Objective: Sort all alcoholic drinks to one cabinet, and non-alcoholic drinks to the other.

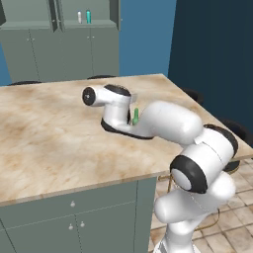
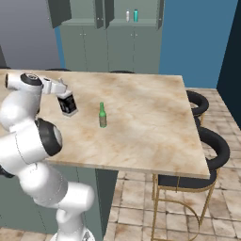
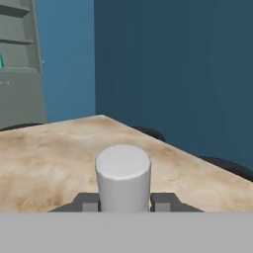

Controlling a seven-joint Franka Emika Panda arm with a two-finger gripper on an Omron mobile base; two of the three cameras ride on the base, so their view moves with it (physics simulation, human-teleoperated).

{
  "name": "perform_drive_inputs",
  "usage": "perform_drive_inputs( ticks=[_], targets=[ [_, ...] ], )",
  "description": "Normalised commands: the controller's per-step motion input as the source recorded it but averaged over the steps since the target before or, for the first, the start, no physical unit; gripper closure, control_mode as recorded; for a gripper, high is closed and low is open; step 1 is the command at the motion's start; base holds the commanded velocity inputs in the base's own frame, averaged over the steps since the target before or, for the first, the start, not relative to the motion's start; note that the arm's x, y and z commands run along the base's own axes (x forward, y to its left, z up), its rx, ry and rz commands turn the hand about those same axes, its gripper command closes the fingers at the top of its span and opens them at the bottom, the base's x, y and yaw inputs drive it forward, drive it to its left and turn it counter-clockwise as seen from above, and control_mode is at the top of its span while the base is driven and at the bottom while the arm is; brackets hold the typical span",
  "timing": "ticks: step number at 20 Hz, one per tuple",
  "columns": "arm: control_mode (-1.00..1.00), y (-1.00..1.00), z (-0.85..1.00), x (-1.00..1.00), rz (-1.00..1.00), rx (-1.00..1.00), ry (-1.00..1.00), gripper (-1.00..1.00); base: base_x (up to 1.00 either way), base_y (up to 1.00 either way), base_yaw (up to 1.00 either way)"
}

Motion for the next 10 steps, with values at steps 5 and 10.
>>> perform_drive_inputs(
  ticks=[5,10],
  targets=[
    [-1.00,0.00,0.47,-0.62,-0.01,-0.01,0.00,1.00,0.00,0.00,0.00],
    [-1.00,0.00,0.32,-0.59,0.00,0.00,0.00,1.00,0.00,0.00,0.00]
  ],
)
